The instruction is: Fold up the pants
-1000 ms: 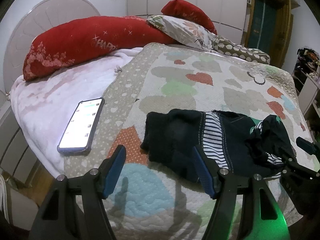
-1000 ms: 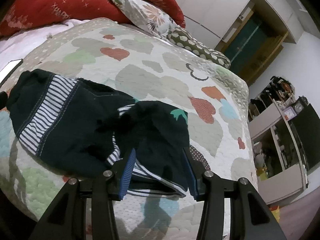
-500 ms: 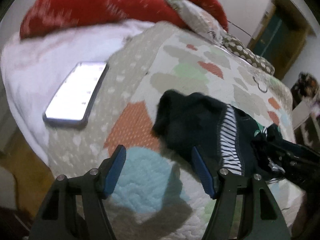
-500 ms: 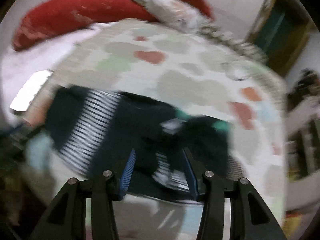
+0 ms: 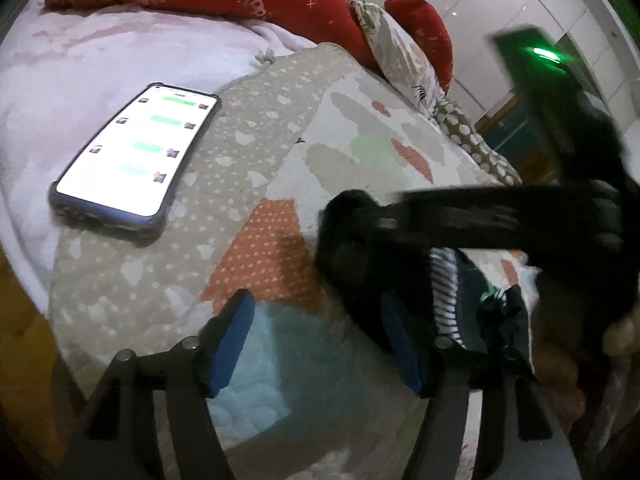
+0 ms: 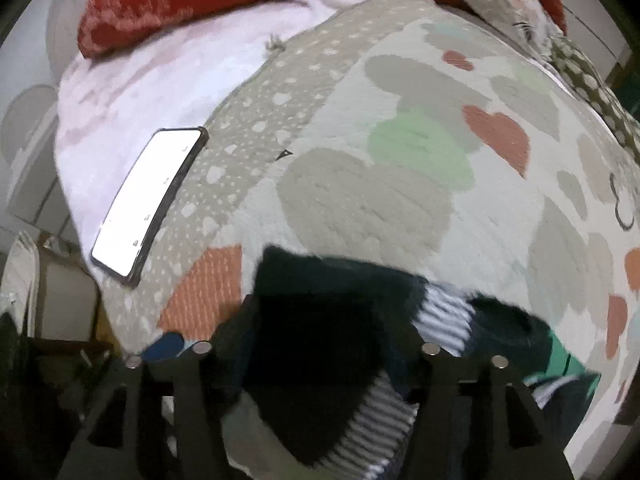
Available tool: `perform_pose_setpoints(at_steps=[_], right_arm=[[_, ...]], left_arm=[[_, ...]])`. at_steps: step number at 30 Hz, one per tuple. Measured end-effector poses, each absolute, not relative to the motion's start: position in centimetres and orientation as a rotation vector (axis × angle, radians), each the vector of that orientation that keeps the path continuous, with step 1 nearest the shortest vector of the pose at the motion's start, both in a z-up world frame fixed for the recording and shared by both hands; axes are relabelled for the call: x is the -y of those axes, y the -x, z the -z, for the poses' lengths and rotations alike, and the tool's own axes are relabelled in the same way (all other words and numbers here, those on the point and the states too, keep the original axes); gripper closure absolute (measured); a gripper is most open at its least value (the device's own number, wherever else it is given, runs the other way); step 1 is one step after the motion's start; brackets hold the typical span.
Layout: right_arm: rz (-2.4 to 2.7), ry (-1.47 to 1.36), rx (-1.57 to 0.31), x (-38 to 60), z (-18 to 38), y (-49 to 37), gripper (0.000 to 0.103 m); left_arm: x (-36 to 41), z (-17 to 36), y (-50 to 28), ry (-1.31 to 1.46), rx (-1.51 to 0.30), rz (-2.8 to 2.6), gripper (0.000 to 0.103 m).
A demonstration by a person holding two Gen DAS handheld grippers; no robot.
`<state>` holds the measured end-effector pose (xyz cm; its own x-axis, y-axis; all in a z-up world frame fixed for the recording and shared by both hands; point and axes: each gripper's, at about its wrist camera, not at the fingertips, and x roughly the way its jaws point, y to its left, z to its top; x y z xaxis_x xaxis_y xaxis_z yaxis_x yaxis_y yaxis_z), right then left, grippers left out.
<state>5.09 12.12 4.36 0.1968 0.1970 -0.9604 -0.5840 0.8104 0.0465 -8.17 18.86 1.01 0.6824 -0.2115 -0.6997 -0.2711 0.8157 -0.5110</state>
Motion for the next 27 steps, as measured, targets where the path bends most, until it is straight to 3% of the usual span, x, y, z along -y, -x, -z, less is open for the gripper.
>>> perform_pose_setpoints(at_steps=[5,7,8,9,10,22,27], right_arm=[[-0.503,0.467,-1.342,-14.3,-1.8,-6.7,0.041],[-0.496,0.459,-1.34,-14.2,-1.7,-6.7,0.062],[-0.487,0.457,-1.331,-13.9,-1.8,-6.6,0.067],[-0.482,0.455,-1.315,-13.6,-2.0,-6.4,0.072],[-0.488,0.438,-1.301,-13.1,-2.4,-6.2,0.076],[-0.534,0.008,-1.165,-0.5,-9.4,-4.7,0.08],[-0.504,-0.181,-1.113,7.6,-9.4,-4.0,0.08]], left_arm=[[-18.4,-0.9,7.6,0.642,-0.822,-0.008,0.038],[-18.0,-0.9,7.4,0.631,-0.834,0.008,0.065],[-18.0,-0.8,7.2,0.629,-0.845,0.017,0.087],[-17.8,-0.7,7.0,0.629,-0.864,0.033,0.101],[-17.6,-0.6,6.9,0.631,-0.873,0.04,0.103],[-13.1,-7.0,8.0,0.519,-0.767,0.154,0.102],[-11.7,-8.3,6.8,0.478,-0.777,0.145,0.081]])
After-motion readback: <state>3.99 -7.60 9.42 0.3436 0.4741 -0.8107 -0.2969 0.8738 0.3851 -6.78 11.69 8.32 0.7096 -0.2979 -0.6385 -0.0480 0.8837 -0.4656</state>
